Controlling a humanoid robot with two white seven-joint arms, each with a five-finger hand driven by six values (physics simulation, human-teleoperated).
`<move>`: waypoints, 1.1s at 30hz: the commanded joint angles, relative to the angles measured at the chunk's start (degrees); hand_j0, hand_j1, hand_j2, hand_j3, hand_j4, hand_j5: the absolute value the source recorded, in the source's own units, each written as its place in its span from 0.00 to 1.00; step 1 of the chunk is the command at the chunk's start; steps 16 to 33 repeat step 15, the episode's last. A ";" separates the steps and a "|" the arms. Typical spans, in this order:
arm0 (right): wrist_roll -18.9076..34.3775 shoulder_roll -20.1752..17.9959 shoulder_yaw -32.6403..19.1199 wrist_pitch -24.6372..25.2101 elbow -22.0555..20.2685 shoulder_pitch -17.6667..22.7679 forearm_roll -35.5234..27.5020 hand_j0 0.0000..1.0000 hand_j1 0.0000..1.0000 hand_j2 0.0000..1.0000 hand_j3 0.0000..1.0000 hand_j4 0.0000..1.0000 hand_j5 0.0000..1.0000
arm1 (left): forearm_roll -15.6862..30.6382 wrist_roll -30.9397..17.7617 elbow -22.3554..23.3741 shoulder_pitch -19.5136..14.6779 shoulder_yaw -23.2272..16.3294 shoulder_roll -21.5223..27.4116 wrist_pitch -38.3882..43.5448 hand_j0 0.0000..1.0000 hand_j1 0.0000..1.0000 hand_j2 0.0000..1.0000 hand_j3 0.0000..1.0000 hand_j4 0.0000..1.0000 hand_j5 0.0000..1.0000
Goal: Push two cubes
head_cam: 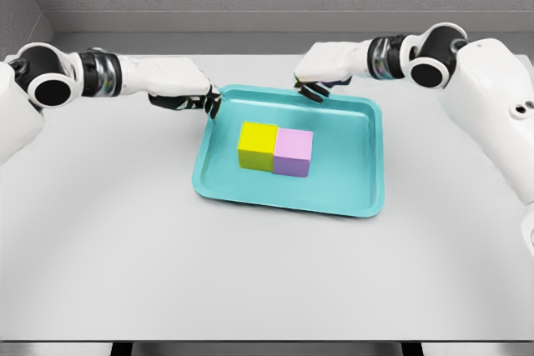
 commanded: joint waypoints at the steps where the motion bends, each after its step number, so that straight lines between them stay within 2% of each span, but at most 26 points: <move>1: -0.01 -5.27 -11.25 0.15 0.11 0.17 -2.02 0.00 0.00 0.00 0.00 0.00 0.00 | 7.41 0.01 2.19 0.00 0.49 5.68 0.13 0.91 0.91 0.91 0.91 0.91 0.91; 2: -0.01 -8.26 -13.71 0.15 0.37 2.11 -7.99 0.11 0.11 0.11 0.11 0.11 0.11 | 9.00 0.01 2.11 -0.26 0.58 8.41 0.13 1.00 1.00 1.00 1.00 1.00 1.00; 3: -0.01 -11.69 -13.81 0.15 0.46 3.86 -12.65 0.61 0.61 0.61 0.61 0.61 0.61 | 10.93 0.01 2.20 -0.09 0.93 9.91 0.13 1.00 1.00 1.00 1.00 1.00 1.00; 4: -0.01 -12.13 -13.54 0.15 1.51 6.85 -13.01 1.00 1.00 1.00 1.00 1.00 1.00 | 12.52 0.01 2.55 0.61 0.66 10.35 0.13 1.00 1.00 1.00 1.00 1.00 1.00; 5: -0.01 -12.31 -13.54 0.15 2.83 8.70 -13.01 1.00 1.00 1.00 1.00 1.00 1.00 | 12.52 0.01 2.55 0.79 0.66 10.26 0.13 1.00 1.00 1.00 1.00 1.00 1.00; 6: -0.01 -12.31 -13.63 0.15 3.62 8.79 -13.01 1.00 1.00 1.00 1.00 1.00 1.00 | 12.43 0.01 2.72 0.79 0.66 10.08 0.13 1.00 1.00 1.00 1.00 1.00 1.00; 8: -0.01 -15.12 -13.98 0.15 3.89 8.70 -14.68 1.00 1.00 1.00 1.00 1.00 1.00 | 12.34 0.01 2.81 0.97 0.66 9.73 0.13 1.00 1.00 1.00 1.00 1.00 1.00; 33: -0.01 -15.12 -12.58 0.15 3.89 8.70 -14.77 1.00 1.00 1.00 1.00 1.00 1.00 | 12.08 0.01 2.81 1.05 0.49 9.64 0.13 1.00 1.00 1.00 1.00 1.00 1.00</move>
